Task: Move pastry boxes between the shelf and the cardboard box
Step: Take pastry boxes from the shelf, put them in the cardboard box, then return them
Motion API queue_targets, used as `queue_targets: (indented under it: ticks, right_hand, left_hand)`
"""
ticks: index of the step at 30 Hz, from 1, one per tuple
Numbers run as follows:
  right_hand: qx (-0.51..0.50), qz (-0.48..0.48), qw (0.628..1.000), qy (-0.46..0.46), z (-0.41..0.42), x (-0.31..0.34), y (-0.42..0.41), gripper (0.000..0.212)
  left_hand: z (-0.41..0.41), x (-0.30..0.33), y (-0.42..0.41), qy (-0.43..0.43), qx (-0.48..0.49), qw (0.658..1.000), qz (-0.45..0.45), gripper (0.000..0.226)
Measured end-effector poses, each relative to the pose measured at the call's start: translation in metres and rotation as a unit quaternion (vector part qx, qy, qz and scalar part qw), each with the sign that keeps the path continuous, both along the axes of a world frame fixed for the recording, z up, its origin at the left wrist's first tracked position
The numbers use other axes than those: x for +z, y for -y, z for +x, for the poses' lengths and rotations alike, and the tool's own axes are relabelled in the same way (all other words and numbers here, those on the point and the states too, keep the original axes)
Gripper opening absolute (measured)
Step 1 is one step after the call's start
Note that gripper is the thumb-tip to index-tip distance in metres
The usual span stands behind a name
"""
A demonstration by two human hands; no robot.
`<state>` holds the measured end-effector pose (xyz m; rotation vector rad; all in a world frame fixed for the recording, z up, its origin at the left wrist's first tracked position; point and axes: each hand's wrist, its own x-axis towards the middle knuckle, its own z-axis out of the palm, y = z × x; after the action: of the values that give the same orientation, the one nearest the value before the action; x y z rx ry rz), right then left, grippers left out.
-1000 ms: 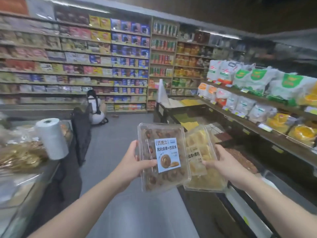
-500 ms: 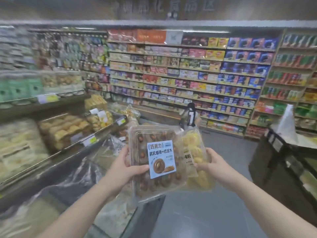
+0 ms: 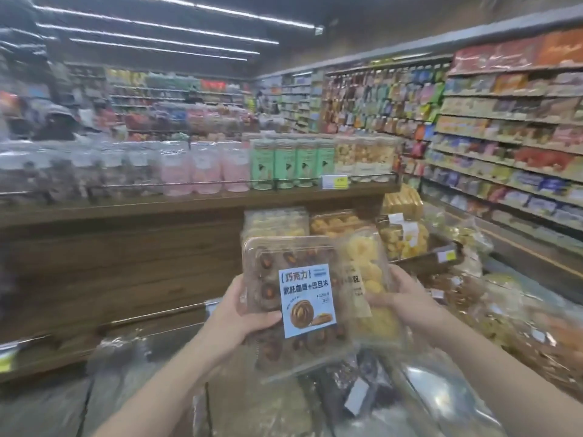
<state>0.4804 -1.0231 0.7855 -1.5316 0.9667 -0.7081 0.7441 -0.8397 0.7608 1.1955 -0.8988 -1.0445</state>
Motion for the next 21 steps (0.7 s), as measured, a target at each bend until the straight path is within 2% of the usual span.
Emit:
queue_targets:
  ticks: [4,11,15,19,21]
  right_hand:
    - [0.065,-0.017,0.998,0.020,0.072,-0.005,0.054,0.062]
    - [0.129,-0.025,0.989,0.060,0.151,-0.014,0.128,0.062]
    - [0.135,-0.091,0.985,0.060,0.173,-0.017,0.149,0.055]
    - [0.157,-0.198,0.967,0.012,0.182,-0.022,0.173,0.062]
    - [0.161,-0.220,0.962,-0.006,0.185,-0.026,0.183,0.066]
  left_hand:
    - [0.030,0.001,0.011,-0.009,0.104,0.995,0.005,0.066]
    - [0.045,0.010,0.043,-0.009,0.198,0.980,-0.007,0.060]
    - [0.043,0.011,0.062,-0.020,0.229,0.973,-0.020,0.060]
    - [0.051,0.006,0.071,-0.022,0.254,0.967,-0.021,0.068]
    - [0.055,0.004,0.075,-0.012,0.251,0.968,-0.005,0.066]
